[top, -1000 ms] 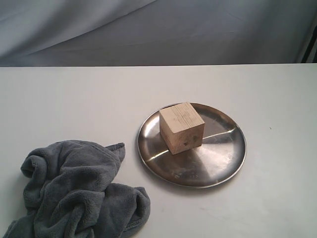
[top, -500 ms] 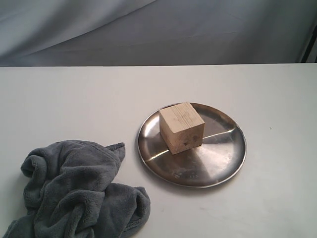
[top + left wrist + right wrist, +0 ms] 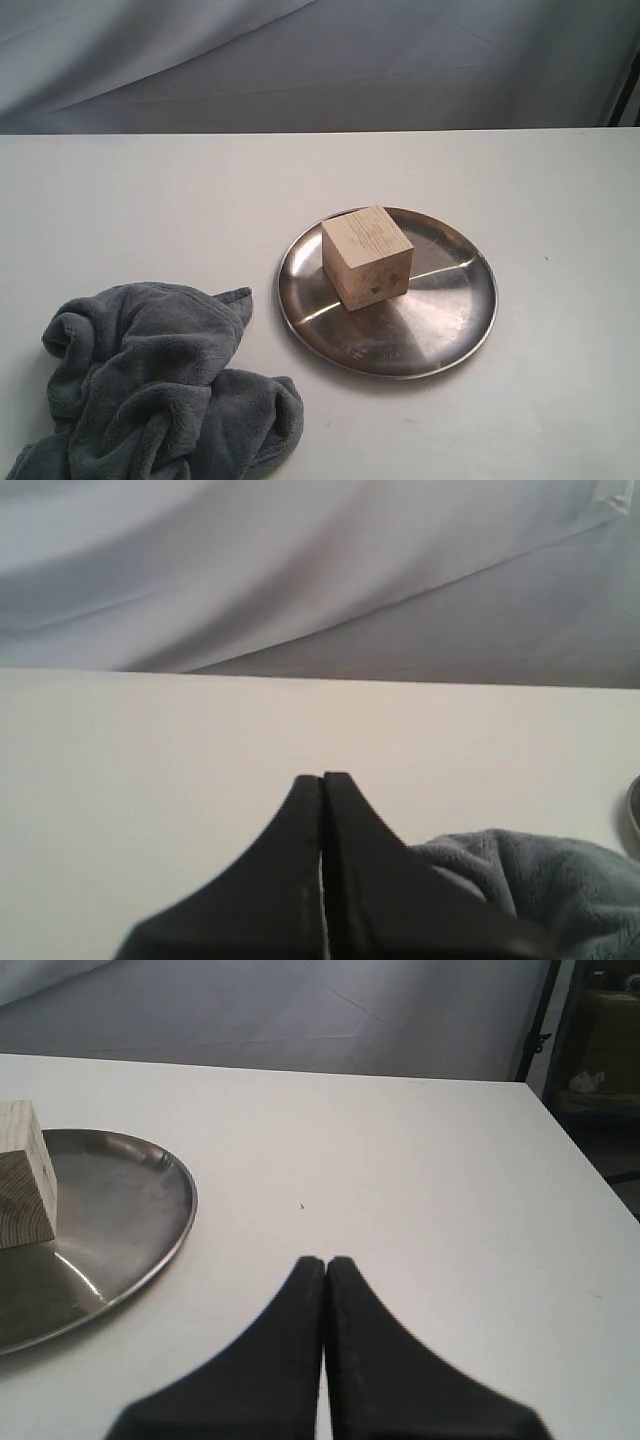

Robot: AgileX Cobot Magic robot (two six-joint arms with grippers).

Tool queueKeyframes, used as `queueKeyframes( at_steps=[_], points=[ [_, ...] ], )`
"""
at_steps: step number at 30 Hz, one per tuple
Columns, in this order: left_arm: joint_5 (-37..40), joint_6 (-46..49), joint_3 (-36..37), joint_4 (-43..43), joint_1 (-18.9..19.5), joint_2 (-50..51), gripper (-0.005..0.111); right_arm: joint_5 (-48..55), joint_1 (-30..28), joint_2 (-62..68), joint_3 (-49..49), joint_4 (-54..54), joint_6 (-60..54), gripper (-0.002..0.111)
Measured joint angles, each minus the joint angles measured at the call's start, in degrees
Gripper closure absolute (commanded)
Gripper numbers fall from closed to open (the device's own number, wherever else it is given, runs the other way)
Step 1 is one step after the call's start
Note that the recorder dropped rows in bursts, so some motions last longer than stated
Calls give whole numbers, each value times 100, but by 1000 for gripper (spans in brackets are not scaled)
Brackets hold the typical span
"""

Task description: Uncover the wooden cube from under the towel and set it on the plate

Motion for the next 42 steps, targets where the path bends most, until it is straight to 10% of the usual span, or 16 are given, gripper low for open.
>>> queueKeyframes(
  at_steps=[42],
  points=[
    [465, 287, 0, -123, -186, 0, 107, 0, 0, 0, 0, 0, 0, 108]
  ],
)
